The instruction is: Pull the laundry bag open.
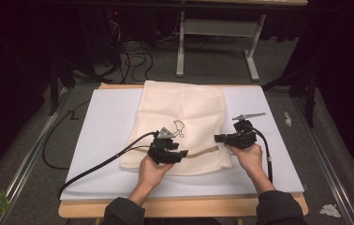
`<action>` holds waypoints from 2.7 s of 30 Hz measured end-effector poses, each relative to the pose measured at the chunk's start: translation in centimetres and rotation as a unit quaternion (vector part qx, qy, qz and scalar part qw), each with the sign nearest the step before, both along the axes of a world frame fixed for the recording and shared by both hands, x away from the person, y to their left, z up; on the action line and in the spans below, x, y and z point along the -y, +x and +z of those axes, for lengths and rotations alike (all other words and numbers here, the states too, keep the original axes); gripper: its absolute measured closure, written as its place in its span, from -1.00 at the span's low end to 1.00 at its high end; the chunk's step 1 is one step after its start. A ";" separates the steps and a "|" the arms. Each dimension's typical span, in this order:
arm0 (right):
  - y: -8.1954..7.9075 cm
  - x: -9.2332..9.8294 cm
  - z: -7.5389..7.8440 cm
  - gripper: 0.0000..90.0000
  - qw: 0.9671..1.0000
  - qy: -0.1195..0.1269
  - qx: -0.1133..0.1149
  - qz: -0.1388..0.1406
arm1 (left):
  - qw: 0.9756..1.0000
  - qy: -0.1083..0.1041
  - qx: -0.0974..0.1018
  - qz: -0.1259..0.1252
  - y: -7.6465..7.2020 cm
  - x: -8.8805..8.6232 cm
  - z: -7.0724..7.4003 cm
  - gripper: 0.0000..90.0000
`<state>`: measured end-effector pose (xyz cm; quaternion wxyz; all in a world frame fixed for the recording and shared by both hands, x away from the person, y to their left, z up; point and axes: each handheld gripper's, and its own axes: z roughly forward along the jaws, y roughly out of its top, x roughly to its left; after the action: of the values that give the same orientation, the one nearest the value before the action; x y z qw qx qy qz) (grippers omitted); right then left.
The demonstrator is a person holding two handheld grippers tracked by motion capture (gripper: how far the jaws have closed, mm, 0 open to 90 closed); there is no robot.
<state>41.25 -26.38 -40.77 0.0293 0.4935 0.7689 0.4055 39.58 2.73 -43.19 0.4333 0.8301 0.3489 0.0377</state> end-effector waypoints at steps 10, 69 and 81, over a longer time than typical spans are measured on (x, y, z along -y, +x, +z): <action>0.1 -0.6 -0.1 0.97 1.000 0.002 0.003 0.005 | 0.999 -0.017 -0.018 -0.034 -0.1 2.5 0.2 0.21; -0.1 -1.9 0.2 0.96 1.000 0.007 0.007 0.022 | 0.996 -0.046 -0.042 -0.065 1.3 7.1 0.1 0.93; -0.6 -1.8 0.7 0.84 1.000 -0.006 0.009 0.025 | 0.996 -0.056 -0.040 -0.061 1.5 6.8 1.0 0.94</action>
<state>40.69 -24.62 -40.07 0.0294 0.4702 0.7832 0.4059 41.06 -4.10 -42.21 0.4661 0.8253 0.3162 -0.0420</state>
